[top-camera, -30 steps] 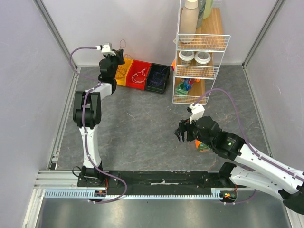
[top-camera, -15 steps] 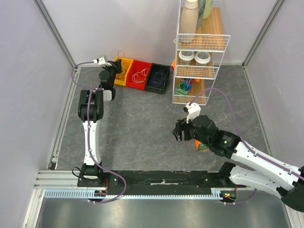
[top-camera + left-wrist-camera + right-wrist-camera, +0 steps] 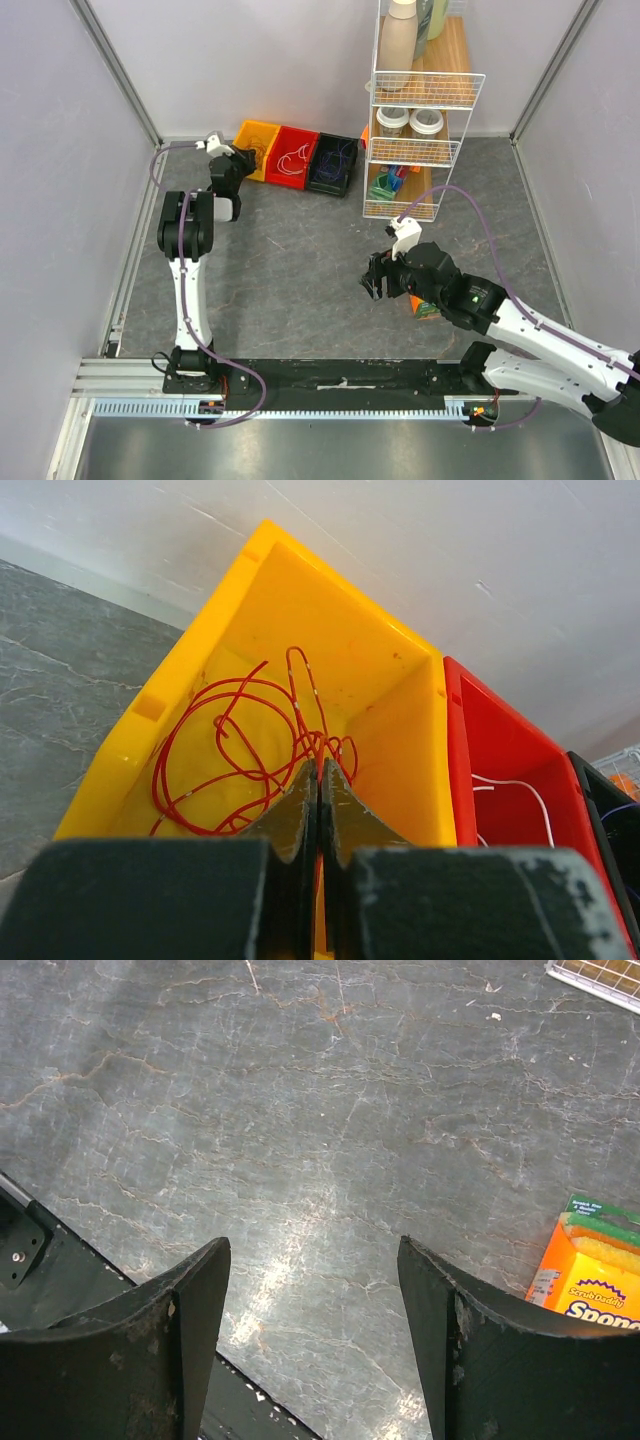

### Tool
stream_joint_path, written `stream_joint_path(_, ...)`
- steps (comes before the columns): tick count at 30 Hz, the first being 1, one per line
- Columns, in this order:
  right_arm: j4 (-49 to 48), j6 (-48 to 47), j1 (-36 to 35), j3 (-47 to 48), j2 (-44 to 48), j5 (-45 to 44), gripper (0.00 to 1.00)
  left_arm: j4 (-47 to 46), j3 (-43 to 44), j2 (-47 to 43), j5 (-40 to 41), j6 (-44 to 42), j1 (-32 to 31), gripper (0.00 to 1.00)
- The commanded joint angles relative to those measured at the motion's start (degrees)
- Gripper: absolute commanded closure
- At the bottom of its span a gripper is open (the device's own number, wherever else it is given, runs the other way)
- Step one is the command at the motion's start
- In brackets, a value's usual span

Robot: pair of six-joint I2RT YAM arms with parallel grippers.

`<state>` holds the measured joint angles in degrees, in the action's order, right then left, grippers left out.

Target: Untangle the cables

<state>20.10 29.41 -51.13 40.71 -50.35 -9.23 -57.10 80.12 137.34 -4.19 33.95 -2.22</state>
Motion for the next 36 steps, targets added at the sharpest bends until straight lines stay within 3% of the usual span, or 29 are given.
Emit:
stream_joint_path(1,-2.61,1.0,0.16,-0.1,1.83,0.62,0.25,6.56,3.9,-3.75,-0.82,1.2,0.29,0.94)
stream_joint_path(6,-2.34,1.79,0.16,-0.81,2.88,1.32,0.25,9.28,4.08,-5.76,-1.09,1.29,0.37,0.65)
stream_joint_path(7,-2.34,1.79,0.16,-0.89,3.06,1.5,0.25,10.33,4.08,-6.37,-1.09,1.03,0.37,0.53)
stream_joint_path(8,-2.17,1.97,0.16,-0.89,3.06,1.76,0.25,11.3,4.08,-7.16,-1.35,0.85,0.37,0.5)
stream_joint_path(15,-0.68,1.62,0.16,-0.02,4.82,1.59,0.25,19.74,2.68,-13.67,-3.9,0.24,0.46,0.49)
stream_joint_path(16,-0.67,1.62,0.16,-0.02,5.17,1.68,0.25,20.88,2.15,-14.81,-4.07,0.06,0.37,0.47)
stream_joint_path(17,-0.24,1.7,0.16,0.07,5.69,1.59,0.25,21.93,1.54,-15.95,-4.34,-0.12,0.37,0.38)
stream_joint_path(21,1.25,1.7,0.16,0.6,6.75,1.33,0.25,23.61,-2.68,-20.78,-3.46,-0.47,0.46,0.31)
stream_joint_path(26,3.1,1.79,0.16,1.13,7.89,1.15,0.25,24.84,-4.45,-24.4,-3.37,-1.43,0.37,0.31)
stream_joint_path(31,3.98,2.32,0.16,1.48,8.51,1.41,0.25,24.67,0.38,-20.63,-9.69,-2.05,0.55,0.43)
stream_joint_path(36,4.25,2.58,0.16,1.57,8.95,1.06,0.25,31.51,13.37,-11.32,-11.99,-4.24,0.46,0.34)
